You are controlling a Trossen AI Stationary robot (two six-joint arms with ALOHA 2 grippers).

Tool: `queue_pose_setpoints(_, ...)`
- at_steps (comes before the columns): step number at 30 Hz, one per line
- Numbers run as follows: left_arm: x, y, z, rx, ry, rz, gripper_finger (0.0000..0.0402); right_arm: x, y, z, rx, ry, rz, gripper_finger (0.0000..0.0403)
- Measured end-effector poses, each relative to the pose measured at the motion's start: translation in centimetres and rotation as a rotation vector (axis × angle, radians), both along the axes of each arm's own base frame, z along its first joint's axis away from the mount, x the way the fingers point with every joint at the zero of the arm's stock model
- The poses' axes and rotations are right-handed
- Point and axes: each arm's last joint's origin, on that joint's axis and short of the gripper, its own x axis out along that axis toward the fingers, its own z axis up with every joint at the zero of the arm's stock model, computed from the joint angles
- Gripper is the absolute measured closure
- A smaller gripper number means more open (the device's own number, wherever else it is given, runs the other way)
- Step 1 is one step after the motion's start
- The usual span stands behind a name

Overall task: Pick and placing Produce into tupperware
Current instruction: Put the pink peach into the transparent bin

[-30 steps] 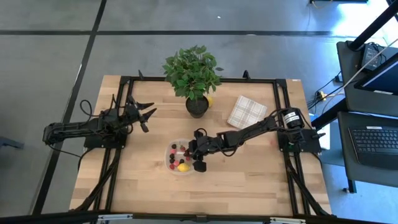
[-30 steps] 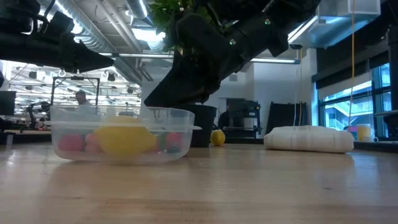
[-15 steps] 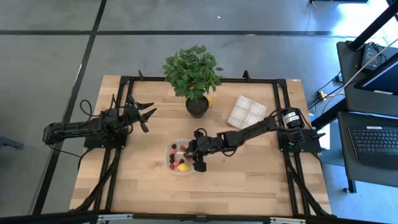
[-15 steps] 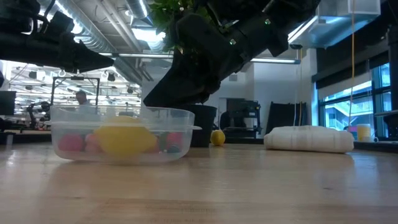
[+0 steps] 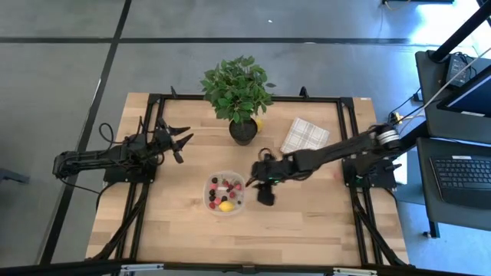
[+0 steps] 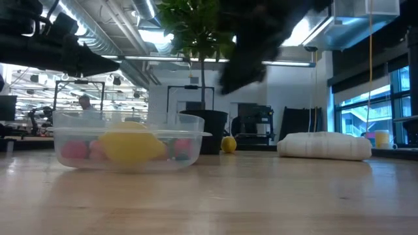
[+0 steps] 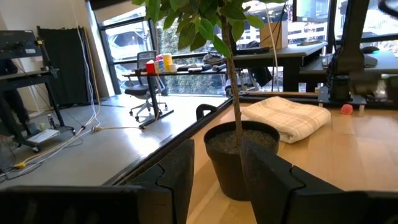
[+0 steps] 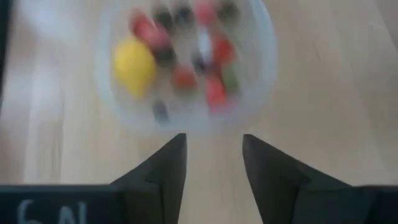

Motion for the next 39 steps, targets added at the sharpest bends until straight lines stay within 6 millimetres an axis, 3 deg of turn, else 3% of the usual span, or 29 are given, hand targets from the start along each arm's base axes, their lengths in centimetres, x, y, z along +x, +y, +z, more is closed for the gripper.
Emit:
queue_pose_setpoints(6, 0.0, 0.0, -0.1, -0.003, 0.014, 0.0, 0.0276, -6.3, 0.1, 3.4, 0.063, 0.291, -0.176, 0.0243)
queue_pose_setpoints(10, 0.0, 0.0, -0.1, -0.002, 0.014, 0.0, 0.0276, -10.5, 0.8, 5.2, 0.017, 0.418, -0.343, 0.0243)
queue_pose_setpoints(16, 0.0, 0.0, -0.1, -0.002, 0.014, 0.0, 0.0276, -14.9, 1.7, 6.0, -0.073, 0.592, -0.593, 0.0243)
queue_pose_setpoints(20, 0.0, 0.0, -0.1, -0.002, 0.013, 0.0, 0.0276, -16.3, 2.4, 6.1, -0.115, 0.647, -0.656, 0.0221)
queue_pose_setpoints(29, 0.0, 0.0, -0.1, -0.002, 0.013, 0.0, 0.0276, -17.8, 3.4, 6.3, -0.155, 0.669, -0.739, 0.0115)
queue_pose_setpoints(39, 0.0, 0.0, -0.1, -0.002, 0.013, 0.0, 0.0276, -19.2, 2.9, 7.8, -0.117, 0.609, -0.684, 0.0102)
